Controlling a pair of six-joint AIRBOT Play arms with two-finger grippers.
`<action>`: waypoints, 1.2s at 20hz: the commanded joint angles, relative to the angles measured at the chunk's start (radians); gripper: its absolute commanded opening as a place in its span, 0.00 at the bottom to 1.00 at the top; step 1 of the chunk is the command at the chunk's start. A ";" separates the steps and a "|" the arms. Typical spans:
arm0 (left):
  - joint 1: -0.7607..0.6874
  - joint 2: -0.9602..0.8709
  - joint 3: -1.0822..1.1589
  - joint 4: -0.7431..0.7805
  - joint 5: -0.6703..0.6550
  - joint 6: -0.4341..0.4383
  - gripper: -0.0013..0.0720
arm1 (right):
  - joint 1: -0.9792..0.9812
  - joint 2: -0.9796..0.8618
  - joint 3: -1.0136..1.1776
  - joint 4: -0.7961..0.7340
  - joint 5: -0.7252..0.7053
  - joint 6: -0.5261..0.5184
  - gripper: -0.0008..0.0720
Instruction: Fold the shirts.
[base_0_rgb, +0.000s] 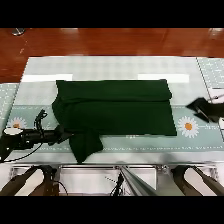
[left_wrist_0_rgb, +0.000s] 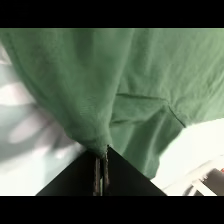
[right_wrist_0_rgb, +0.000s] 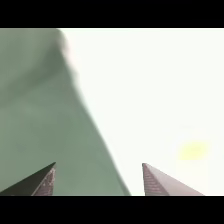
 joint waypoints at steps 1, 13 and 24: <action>-0.006 0.001 -0.002 -0.018 -0.015 0.010 0.07 | -0.063 0.001 -0.109 -0.110 0.147 0.014 0.87; -0.006 0.001 -0.002 -0.018 -0.015 0.010 0.07 | -0.063 -0.154 -0.200 0.153 0.080 -0.114 0.87; -0.006 0.001 -0.002 -0.018 -0.013 0.010 0.07 | -0.032 -0.227 -0.199 0.293 0.031 -0.205 0.78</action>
